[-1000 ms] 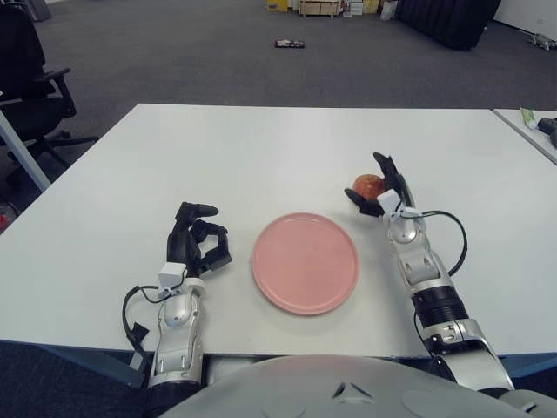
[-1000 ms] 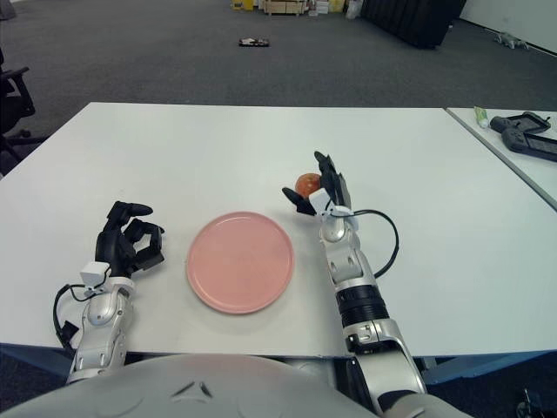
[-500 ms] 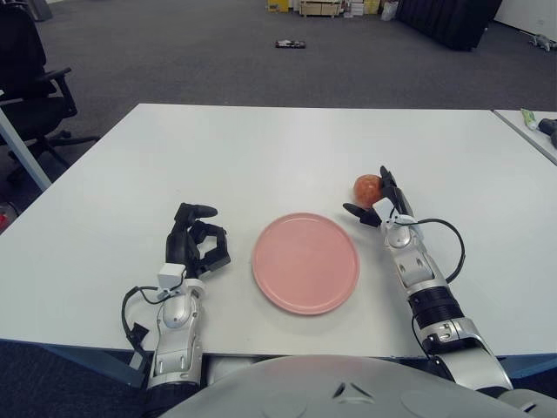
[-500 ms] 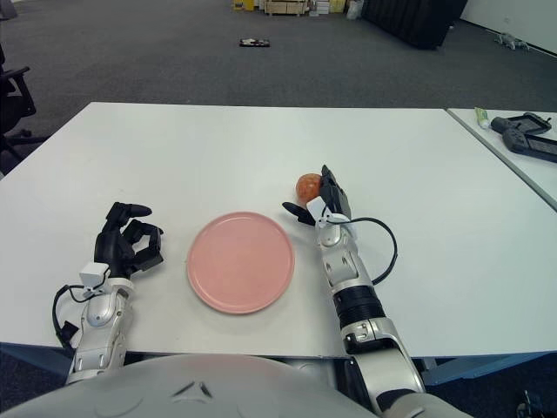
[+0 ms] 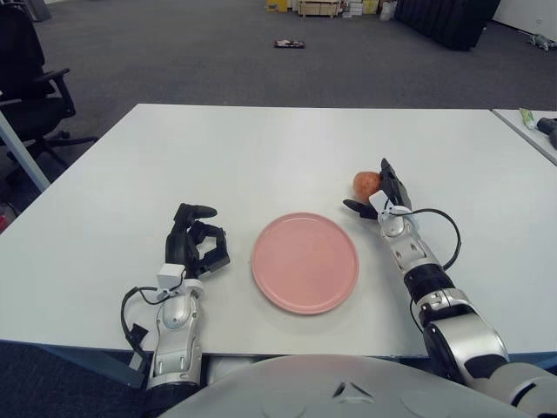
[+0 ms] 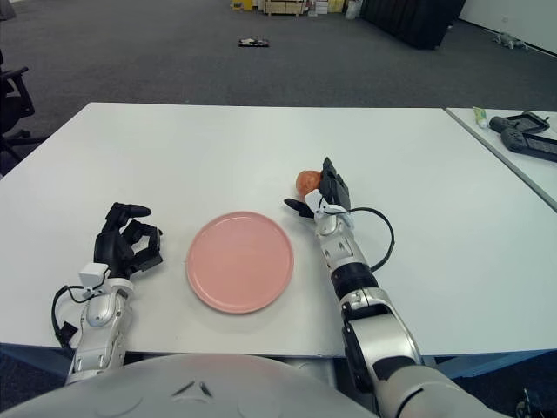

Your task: Put the apple into the plate.

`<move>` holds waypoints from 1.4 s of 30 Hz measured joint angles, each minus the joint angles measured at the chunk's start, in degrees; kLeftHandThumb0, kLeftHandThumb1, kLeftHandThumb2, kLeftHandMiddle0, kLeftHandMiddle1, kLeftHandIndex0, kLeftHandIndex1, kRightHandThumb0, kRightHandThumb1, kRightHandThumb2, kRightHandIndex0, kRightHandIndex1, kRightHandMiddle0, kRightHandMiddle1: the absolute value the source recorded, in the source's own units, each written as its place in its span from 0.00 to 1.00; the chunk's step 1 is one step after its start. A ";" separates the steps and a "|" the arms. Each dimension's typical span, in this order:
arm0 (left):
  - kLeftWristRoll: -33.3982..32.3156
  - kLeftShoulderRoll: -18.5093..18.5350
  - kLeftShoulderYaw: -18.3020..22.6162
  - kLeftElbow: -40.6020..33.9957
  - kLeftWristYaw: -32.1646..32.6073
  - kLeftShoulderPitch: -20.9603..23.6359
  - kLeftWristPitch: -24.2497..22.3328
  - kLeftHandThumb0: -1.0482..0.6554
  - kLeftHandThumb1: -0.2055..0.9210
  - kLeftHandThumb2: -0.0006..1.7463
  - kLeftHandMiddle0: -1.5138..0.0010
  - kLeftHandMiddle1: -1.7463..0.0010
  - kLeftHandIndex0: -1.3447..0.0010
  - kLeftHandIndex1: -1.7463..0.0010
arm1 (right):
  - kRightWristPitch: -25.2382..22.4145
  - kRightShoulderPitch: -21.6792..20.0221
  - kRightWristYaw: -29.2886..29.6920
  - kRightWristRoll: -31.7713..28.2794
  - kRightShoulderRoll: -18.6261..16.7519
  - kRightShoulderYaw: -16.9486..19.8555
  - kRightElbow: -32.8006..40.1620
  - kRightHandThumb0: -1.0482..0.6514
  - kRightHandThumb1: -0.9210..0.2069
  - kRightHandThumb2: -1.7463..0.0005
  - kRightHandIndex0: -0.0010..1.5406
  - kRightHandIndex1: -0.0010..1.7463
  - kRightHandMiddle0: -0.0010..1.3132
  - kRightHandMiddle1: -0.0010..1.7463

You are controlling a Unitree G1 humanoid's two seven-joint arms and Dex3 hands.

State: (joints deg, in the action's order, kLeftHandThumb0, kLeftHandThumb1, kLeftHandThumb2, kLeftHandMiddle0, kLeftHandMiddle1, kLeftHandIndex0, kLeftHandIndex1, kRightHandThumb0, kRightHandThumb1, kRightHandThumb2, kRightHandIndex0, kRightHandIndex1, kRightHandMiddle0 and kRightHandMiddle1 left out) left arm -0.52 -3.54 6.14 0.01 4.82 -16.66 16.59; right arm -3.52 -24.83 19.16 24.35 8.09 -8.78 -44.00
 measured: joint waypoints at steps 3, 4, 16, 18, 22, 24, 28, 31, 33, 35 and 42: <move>-0.03 -0.03 -0.06 0.00 0.00 0.00 0.14 0.61 0.46 0.74 0.61 0.06 0.66 0.00 | 0.24 -2.44 0.94 0.12 0.03 -0.44 -3.73 0.12 0.39 0.65 0.00 0.00 0.00 0.00; -0.03 -0.05 -0.08 0.00 0.00 0.00 0.17 0.61 0.46 0.74 0.60 0.07 0.66 0.00 | 0.23 -3.18 1.21 0.13 0.02 -0.56 -4.87 0.13 0.42 0.61 0.00 0.00 0.00 0.00; 0.05 -0.22 -0.27 -0.08 0.02 -0.09 0.22 0.61 0.47 0.74 0.61 0.07 0.66 0.00 | -1.57 -9.24 4.22 0.15 -0.72 -2.15 -14.31 0.25 0.47 0.47 0.00 0.39 0.00 0.29; 0.05 -0.22 -0.28 -0.14 0.02 -0.15 0.23 0.61 0.47 0.74 0.61 0.07 0.66 0.00 | -1.13 -10.08 4.93 0.13 -0.78 -2.35 -16.05 0.28 0.48 0.45 0.00 0.51 0.00 0.41; 0.25 -0.21 -0.35 -0.33 0.03 -0.38 0.22 0.61 0.47 0.74 0.61 0.06 0.66 0.00 | 0.47 -11.20 6.68 -0.06 -0.86 -2.38 -19.26 0.30 0.47 0.44 0.00 0.67 0.00 0.56; 0.37 -0.20 -0.35 -0.36 0.08 -0.52 0.22 0.61 0.47 0.74 0.61 0.06 0.66 0.00 | 1.48 -11.91 7.57 -0.12 -0.89 -2.36 -21.22 0.30 0.46 0.43 0.00 0.73 0.00 0.62; 0.69 -0.20 -0.34 -0.40 0.14 -0.65 0.22 0.61 0.47 0.74 0.61 0.05 0.66 0.00 | 3.80 -12.73 9.44 -0.17 -0.85 -2.34 -24.18 0.29 0.45 0.41 0.01 0.82 0.00 0.79; 0.69 -0.21 -0.22 -0.40 0.14 -0.68 0.22 0.61 0.47 0.74 0.61 0.06 0.66 0.00 | 5.41 -12.79 11.04 -0.17 -0.85 -2.37 -25.33 0.30 0.45 0.40 0.03 0.86 0.00 0.92; 0.60 -0.22 -0.09 -0.40 0.14 -0.70 0.22 0.61 0.47 0.74 0.61 0.06 0.67 0.00 | 6.17 -12.79 11.83 -0.17 -0.85 -2.40 -25.72 0.31 0.45 0.39 0.04 0.88 0.00 0.96; 0.38 -0.23 0.03 -0.40 0.14 -0.71 0.22 0.61 0.47 0.74 0.60 0.06 0.67 0.00 | 6.80 -12.79 12.58 -0.16 -0.85 -2.41 -25.94 0.31 0.44 0.39 0.05 0.89 0.00 0.98; -0.10 -0.23 0.08 -0.39 0.10 -0.73 0.32 0.61 0.47 0.73 0.60 0.07 0.66 0.00 | 8.08 -12.78 14.52 -0.22 -1.11 -2.42 -26.36 0.54 0.34 0.44 0.27 0.85 0.30 1.00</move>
State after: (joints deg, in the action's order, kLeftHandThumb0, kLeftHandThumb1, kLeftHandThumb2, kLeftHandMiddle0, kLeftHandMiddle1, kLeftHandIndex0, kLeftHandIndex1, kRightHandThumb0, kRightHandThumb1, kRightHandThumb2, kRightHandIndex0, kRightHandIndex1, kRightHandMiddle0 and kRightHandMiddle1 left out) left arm -0.62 -3.77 6.22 -0.38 4.92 -17.39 16.91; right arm 4.56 -37.61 33.68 24.13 6.98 -11.20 -70.36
